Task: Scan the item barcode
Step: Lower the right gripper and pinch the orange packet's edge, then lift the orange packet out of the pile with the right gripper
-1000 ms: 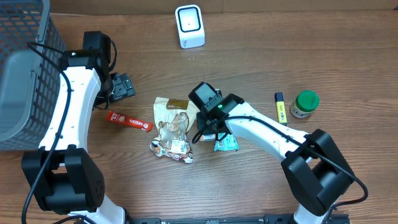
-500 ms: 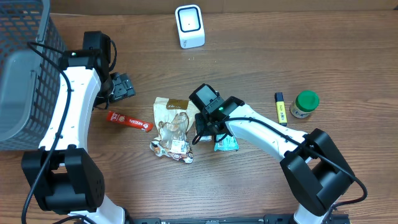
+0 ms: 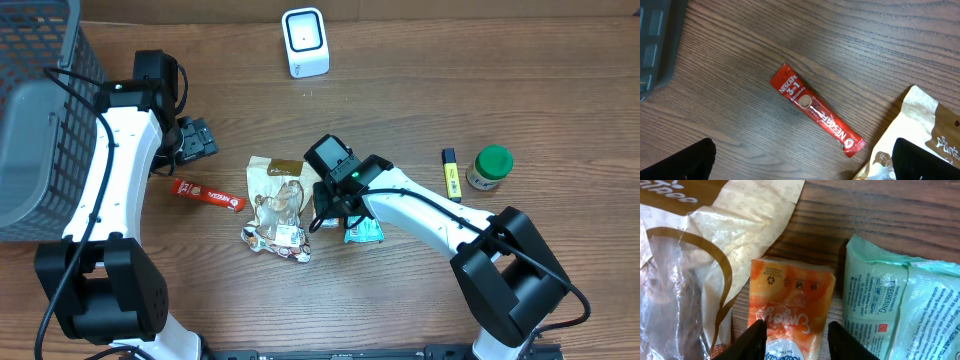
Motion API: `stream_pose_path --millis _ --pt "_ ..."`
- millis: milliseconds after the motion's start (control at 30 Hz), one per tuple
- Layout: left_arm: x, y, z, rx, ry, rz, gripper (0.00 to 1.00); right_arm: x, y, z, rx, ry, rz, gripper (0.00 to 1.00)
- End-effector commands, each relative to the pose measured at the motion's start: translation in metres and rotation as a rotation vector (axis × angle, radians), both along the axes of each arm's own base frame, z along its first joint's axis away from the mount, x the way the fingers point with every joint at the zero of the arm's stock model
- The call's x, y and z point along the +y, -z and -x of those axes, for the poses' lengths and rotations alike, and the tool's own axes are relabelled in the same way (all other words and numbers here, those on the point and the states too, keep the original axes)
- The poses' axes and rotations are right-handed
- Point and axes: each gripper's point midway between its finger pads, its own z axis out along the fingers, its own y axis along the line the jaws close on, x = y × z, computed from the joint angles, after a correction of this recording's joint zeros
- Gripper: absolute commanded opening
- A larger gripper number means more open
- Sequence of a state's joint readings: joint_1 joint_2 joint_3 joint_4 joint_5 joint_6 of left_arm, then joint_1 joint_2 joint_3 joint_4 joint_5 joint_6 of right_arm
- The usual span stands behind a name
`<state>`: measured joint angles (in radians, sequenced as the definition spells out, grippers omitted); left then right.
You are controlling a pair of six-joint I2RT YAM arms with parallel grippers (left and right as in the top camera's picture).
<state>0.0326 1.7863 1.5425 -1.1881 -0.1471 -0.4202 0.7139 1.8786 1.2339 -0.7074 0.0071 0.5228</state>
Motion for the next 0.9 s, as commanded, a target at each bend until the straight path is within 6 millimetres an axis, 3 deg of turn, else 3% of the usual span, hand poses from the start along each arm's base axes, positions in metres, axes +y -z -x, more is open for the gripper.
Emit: stream_pose_path --millis 0,667,867 --pt "-0.001 -0.004 -0.004 -0.015 -0.001 -0.009 1.00 -0.001 -0.004 0.001 -0.002 0.001 -0.014 0.41" --pt "-0.001 -0.004 -0.004 -0.015 0.000 -0.009 1.00 -0.007 -0.005 -0.001 0.083 0.041 -0.099 0.36" --pt "-0.001 -0.004 -0.004 -0.015 0.000 -0.009 1.00 -0.010 0.004 0.004 0.099 0.067 -0.103 0.31"
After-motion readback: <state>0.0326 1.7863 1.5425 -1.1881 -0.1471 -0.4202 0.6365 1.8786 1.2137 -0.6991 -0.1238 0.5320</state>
